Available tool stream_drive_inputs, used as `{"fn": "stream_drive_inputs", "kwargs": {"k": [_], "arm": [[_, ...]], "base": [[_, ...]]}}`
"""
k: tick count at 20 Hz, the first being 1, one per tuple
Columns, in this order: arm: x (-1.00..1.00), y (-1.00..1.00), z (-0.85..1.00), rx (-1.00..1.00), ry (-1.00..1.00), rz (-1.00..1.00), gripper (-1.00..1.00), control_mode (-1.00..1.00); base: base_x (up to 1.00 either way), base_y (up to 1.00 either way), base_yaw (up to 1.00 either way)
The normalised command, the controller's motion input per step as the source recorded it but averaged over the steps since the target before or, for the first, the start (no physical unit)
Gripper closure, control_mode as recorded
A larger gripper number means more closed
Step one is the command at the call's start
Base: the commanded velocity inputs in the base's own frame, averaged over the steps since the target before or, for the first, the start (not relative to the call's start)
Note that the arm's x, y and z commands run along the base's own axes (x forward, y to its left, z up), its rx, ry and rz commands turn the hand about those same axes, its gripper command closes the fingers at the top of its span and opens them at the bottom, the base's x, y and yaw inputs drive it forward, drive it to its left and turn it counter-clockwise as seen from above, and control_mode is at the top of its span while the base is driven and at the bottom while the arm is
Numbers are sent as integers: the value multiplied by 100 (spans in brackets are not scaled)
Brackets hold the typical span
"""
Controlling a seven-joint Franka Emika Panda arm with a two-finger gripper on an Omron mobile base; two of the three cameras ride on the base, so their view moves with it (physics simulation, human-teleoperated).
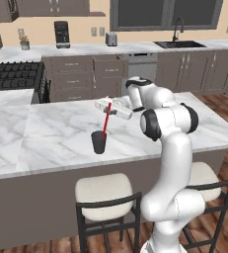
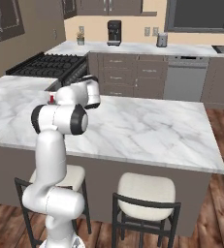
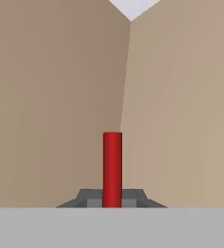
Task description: Take a straw from the drawer in front and place it inside the glass cup on the dining counter.
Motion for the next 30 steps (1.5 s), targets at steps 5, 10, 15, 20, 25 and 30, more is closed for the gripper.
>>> {"fn": "stream_drive_inputs", "kwargs": {"k": [5, 10, 15, 20, 25, 30], "arm": [[0, 0, -3, 1, -7, 0, 100, -100], [0, 0, 0, -2, -12, 0, 100, -100], [0, 0, -8, -6, -8, 0, 100, -100], [3, 0, -22, -3, 0, 0, 100, -100], [20, 1, -17, -1, 0, 0, 100, -100], [27, 5, -12, 0, 0, 0, 100, -100]], "base": [[0, 0, 0], [0, 0, 0], [0, 0, 0], [0, 0, 0], [0, 0, 0], [0, 0, 0]]}}
